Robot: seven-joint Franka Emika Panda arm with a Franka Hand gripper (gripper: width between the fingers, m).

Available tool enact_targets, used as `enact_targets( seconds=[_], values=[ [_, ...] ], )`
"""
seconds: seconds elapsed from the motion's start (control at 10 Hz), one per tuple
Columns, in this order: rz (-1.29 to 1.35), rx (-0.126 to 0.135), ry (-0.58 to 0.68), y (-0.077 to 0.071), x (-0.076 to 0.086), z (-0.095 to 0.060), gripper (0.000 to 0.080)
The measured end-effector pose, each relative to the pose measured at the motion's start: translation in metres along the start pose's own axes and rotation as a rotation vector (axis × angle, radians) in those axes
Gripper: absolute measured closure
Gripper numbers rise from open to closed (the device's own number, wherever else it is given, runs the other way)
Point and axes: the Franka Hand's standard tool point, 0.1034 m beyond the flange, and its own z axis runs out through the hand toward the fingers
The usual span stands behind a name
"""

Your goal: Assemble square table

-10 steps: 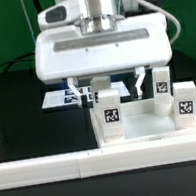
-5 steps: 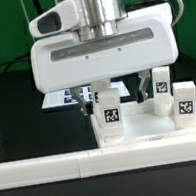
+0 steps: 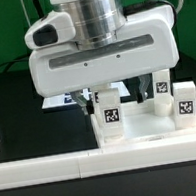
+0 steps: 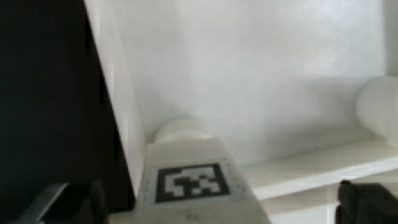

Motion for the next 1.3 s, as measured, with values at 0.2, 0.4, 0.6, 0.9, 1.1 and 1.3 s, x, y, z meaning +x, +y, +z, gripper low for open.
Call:
enact_targets(
  seconds=[0.2, 0.4, 0.6, 0.9, 1.1, 1.3],
  values=[
    [0.021, 0.0, -0.001, 0.0, -0.001, 0.001, 0.0335],
    [0.105, -0.001, 0.0, 0.003, -0.001, 0.001, 0.0506],
    [0.253, -0.001, 0.0, 0.002, -0.001, 0.001, 0.0505],
    [0.523, 0.001, 0.021, 0.0, 0.0, 0.004, 0.0505],
    [0.828, 0.02, 0.019, -0.002, 0.001, 0.006, 0.0506],
    [1.137, 0.046, 0.008, -0.011, 0.001, 0.008, 0.0506]
  ],
)
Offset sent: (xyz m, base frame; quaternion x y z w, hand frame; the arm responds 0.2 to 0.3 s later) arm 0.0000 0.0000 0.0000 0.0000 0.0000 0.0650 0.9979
